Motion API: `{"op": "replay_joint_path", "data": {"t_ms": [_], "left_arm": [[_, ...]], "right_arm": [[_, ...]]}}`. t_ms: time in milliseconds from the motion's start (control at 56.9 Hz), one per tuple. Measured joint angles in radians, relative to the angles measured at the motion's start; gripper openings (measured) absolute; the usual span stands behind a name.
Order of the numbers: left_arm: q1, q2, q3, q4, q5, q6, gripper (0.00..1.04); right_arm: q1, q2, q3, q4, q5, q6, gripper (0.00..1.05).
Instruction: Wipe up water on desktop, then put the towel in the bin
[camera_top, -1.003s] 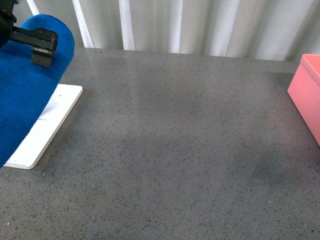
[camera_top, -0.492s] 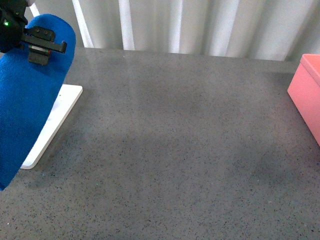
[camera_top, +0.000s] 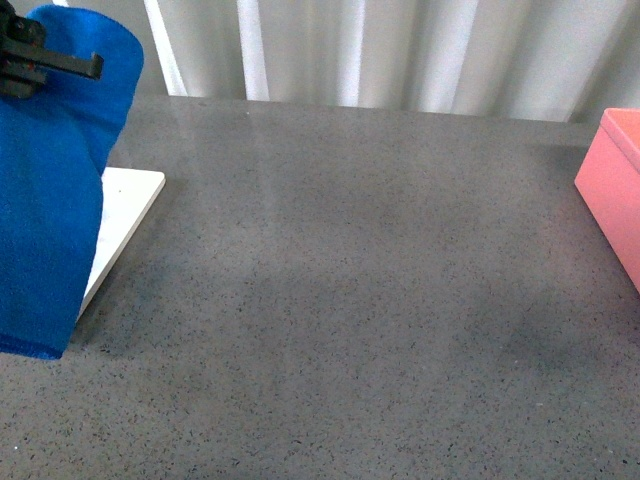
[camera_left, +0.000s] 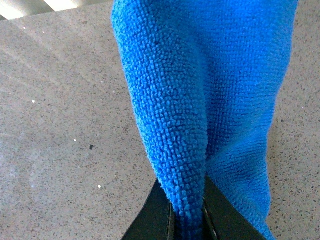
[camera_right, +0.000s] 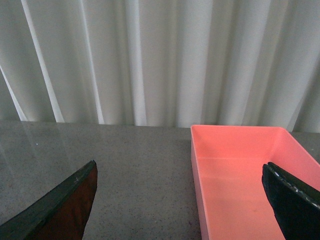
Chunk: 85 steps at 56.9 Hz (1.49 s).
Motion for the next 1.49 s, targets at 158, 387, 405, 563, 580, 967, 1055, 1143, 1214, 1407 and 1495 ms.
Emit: {"op": "replay_joint_path", "data": {"t_ms": [158,387,405,563,580,967,1055,1143,1214,1407,1495], "left_arm": [[0.027,-0.078,0.002,-0.009,0.013,-0.003,0.04],[0.031,-0.182,0.113,-0.069,0.089,-0.092,0.04],[0.021,-0.193,0.13,-0.072,0.095,-0.103,0.04],[-0.101,-0.267,0.258,-0.084,0.21,-0.233,0.04],[-0.115,-0.271,0.262,-0.08,0.223,-0.244,0.04],[-0.323,-0.237,0.058,0.228,0.495,-0.583,0.04],[-0.341,-0.216,0.012,0.307,0.521,-0.643,0.04],[-0.356,-0.2,-0.022,0.378,0.538,-0.689,0.04],[-0.367,-0.193,-0.038,0.422,0.552,-0.715,0.04],[-0.39,-0.177,-0.057,0.499,0.568,-0.762,0.04],[-0.396,-0.167,-0.059,0.515,0.568,-0.778,0.04]], "right_arm": [[0.0,0.0,0.0,0.0,0.0,0.0,0.98],[0.0,0.0,0.0,0.0,0.0,0.0,0.98],[0.0,0.0,0.0,0.0,0.0,0.0,0.98],[0.0,0.0,0.0,0.0,0.0,0.0,0.98],[0.0,0.0,0.0,0.0,0.0,0.0,0.98],[0.0,0.0,0.0,0.0,0.0,0.0,0.98],[0.0,0.0,0.0,0.0,0.0,0.0,0.98],[0.0,0.0,0.0,0.0,0.0,0.0,0.98],[0.0,0.0,0.0,0.0,0.0,0.0,0.98],[-0.023,0.026,0.021,-0.066,-0.087,0.004,0.98],[-0.093,0.143,0.095,-0.245,-0.3,0.004,0.98]]}}
